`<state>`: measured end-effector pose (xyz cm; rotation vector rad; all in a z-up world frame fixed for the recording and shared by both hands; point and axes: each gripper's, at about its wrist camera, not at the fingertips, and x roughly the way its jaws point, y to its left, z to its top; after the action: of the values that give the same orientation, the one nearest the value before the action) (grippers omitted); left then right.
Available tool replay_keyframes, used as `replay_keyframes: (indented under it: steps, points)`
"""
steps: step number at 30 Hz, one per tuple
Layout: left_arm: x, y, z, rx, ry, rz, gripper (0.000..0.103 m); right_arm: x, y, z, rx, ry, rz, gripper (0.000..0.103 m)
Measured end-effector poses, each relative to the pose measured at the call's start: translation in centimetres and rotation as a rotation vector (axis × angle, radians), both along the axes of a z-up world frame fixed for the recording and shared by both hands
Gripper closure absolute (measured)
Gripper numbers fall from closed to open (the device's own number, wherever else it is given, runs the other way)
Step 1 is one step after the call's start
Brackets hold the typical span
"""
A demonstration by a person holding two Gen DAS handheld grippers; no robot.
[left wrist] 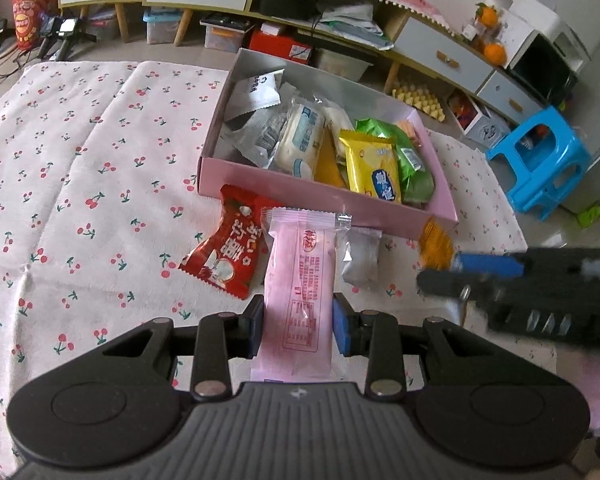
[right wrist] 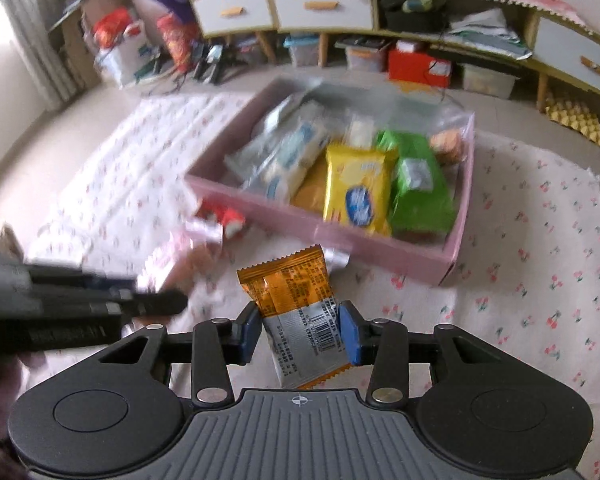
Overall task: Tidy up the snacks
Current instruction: 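Carry the pink bar and orange pack over the pink box with both tools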
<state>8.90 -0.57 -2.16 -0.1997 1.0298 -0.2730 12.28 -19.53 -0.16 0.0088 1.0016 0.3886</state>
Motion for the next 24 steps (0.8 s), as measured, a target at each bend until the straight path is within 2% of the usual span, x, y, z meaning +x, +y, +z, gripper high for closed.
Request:
replay_keyframes:
  steps: [9, 12, 18, 24]
  points:
    - [0.6, -0.2, 0.1, -0.047, 0.012, 0.013, 0.072, 5.3, -0.4, 3.1, -0.050, -0.075, -0.176, 0.062]
    - [0.9, 0.0, 0.3, -0.056, 0.010, 0.025, 0.072, 7.5, -0.2, 2.9, -0.065, -0.083, -0.218, 0.062]
    - [1.6, 0.4, 0.4, -0.072, 0.011, 0.043, 0.072, 11.2, 0.2, 2.6, -0.025, -0.131, -0.275, 0.062]
    - [1.9, 0.9, 0.7, -0.099, 0.013, 0.064, 0.072, 13.3, 0.4, 1.3, -0.011, -0.175, -0.323, 0.062]
